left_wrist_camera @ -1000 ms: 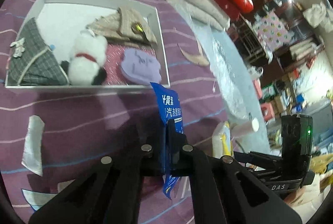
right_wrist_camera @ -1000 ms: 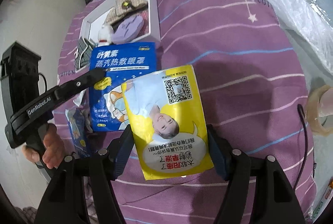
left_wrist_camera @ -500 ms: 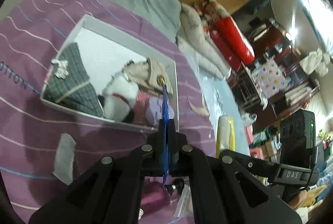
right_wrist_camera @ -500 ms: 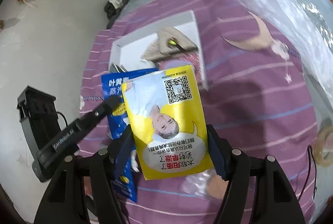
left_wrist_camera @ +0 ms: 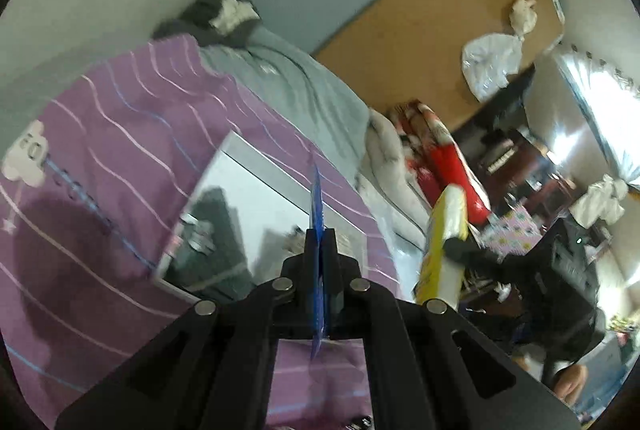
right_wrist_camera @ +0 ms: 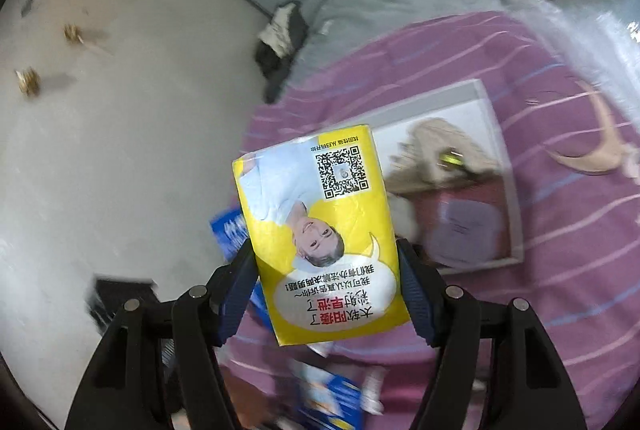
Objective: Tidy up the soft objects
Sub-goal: 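Lift the yellow packet with the right gripper while the left gripper lifts the blue packet, then lower the yellow packet into the box with the right gripper while the left gripper carries the blue packet, then lower the blue eye-mask packet into the box, open left gripper, then grasp the white tissue strip on the bedspread with the left gripper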
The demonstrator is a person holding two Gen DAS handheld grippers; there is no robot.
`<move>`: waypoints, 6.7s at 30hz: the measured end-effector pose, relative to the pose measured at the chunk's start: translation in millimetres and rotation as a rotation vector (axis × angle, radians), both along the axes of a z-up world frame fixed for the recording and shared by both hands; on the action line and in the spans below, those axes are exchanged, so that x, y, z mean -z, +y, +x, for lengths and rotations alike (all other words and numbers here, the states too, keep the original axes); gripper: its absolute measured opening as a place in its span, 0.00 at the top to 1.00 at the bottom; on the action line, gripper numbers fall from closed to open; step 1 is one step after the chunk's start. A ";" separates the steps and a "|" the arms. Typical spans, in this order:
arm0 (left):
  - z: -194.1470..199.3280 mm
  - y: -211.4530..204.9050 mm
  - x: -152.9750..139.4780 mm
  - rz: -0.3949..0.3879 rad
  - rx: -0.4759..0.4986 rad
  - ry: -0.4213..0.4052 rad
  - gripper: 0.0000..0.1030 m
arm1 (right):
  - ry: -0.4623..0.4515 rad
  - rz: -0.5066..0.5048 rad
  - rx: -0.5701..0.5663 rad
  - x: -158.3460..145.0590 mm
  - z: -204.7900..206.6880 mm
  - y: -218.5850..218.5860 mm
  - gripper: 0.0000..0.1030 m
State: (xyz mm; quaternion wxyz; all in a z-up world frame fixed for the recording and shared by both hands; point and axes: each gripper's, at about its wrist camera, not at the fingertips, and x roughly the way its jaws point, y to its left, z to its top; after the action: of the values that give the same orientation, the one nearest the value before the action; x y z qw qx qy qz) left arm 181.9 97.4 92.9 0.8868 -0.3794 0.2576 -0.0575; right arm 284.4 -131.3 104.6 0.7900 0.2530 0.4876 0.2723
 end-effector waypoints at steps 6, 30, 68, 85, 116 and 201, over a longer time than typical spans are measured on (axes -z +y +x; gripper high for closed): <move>14.8 2.9 15.1 0.024 -0.049 0.017 0.98 | -0.051 -0.047 0.098 3.8 33.5 22.2 0.35; 17.3 32.5 40.1 0.001 -0.180 0.126 0.98 | -0.275 -0.278 -0.168 70.5 84.0 109.0 0.35; 11.5 41.7 40.0 -0.057 -0.156 0.121 0.98 | -0.072 -0.300 -0.272 125.5 105.4 122.0 1.00; 15.2 37.3 38.1 -0.042 -0.130 0.116 0.98 | -0.047 -0.320 -0.177 116.8 69.6 89.5 0.99; 68.5 9.3 17.5 -0.116 -0.118 0.055 0.98 | -0.134 -0.213 0.058 95.4 39.5 7.3 0.98; 4.3 -45.6 -11.0 0.508 0.101 0.608 0.45 | -0.020 -0.439 -0.072 29.2 -21.5 -10.1 0.31</move>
State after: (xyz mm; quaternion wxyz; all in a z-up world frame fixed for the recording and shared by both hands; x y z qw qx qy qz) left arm 186.2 51.9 103.9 0.8319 -0.1345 0.5325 0.0795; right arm 262.9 -141.4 75.4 0.8208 0.0548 0.5359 0.1902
